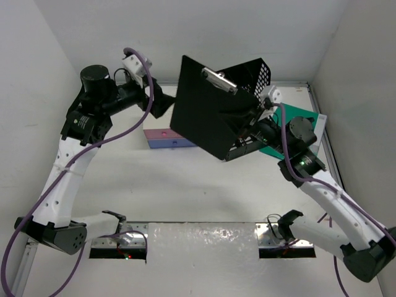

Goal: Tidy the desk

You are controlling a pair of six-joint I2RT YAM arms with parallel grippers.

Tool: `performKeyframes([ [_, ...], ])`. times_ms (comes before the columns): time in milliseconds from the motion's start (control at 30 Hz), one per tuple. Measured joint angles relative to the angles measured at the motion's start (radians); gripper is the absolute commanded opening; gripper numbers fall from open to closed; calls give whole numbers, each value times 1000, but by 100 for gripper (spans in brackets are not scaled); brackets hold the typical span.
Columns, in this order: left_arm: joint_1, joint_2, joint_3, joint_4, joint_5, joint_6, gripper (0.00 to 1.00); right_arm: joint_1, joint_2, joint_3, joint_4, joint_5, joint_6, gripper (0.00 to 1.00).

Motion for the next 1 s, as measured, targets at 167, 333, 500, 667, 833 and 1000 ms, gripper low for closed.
performKeyframes([
  [167,0,6,35,-52,-312,79,99,0,-81,97,-176,278,-204,0],
  [333,0,5,29,-88,-475,120,100,-2,-40,150,-161,484,-348,0],
  [500,0,-8,-29,-86,-551,145,100,-2,82,135,-89,587,-413,0],
  [667,0,-13,-67,-85,-600,166,100,-2,171,75,5,655,-432,0],
  [833,0,-39,-95,-85,-628,183,99,-16,237,-36,180,666,-435,0],
  [1000,0,-60,-109,-78,-643,193,99,-45,350,-148,363,631,-387,0],
])
